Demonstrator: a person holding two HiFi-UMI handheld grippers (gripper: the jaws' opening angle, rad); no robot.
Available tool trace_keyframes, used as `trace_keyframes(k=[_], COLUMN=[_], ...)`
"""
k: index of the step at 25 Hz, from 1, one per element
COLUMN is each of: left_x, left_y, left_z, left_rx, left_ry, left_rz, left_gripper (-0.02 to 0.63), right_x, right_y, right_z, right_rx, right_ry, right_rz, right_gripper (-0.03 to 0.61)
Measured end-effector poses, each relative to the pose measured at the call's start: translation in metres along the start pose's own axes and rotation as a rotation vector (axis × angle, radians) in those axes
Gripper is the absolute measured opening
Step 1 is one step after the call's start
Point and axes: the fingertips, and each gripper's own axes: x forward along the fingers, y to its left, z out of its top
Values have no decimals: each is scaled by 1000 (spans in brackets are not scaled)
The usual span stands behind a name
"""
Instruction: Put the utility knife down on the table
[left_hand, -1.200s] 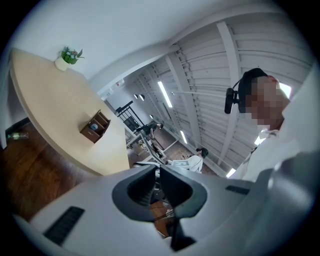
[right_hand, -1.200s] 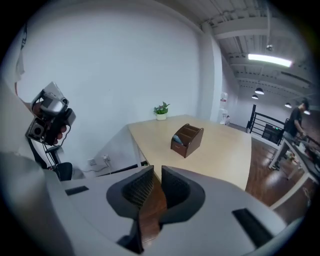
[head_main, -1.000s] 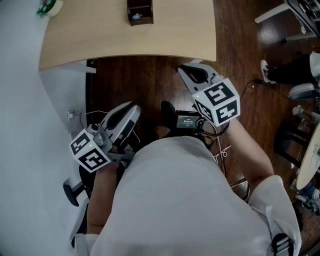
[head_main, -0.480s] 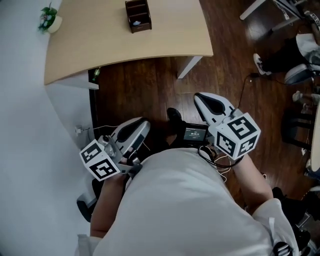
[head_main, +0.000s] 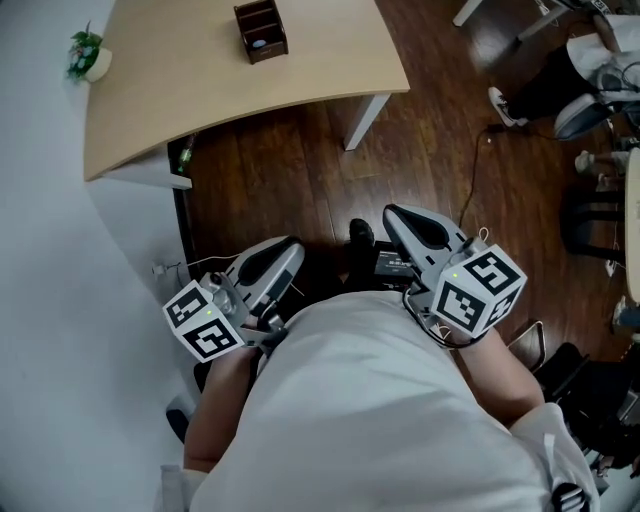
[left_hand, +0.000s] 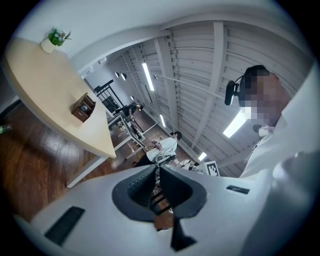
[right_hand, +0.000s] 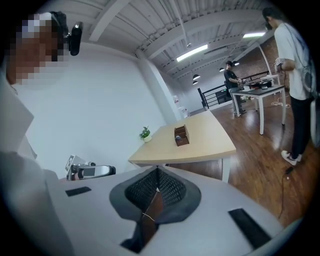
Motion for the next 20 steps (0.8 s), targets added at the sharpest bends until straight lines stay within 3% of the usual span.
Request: trace_keyframes(k=[8, 20], left_x=[4, 79], left_y=[-16, -48], left_z=[-19, -48], left_rx=[13, 36], left_ry=[-12, 86], left_rz=[4, -47], left_gripper=[5, 5], right_x=[-38, -87], right_y=[-12, -63], right_z=[12, 21], right_rx=[-32, -71], right_ry=[-66, -71], right_rz=[-15, -73], right_gripper=[0, 0])
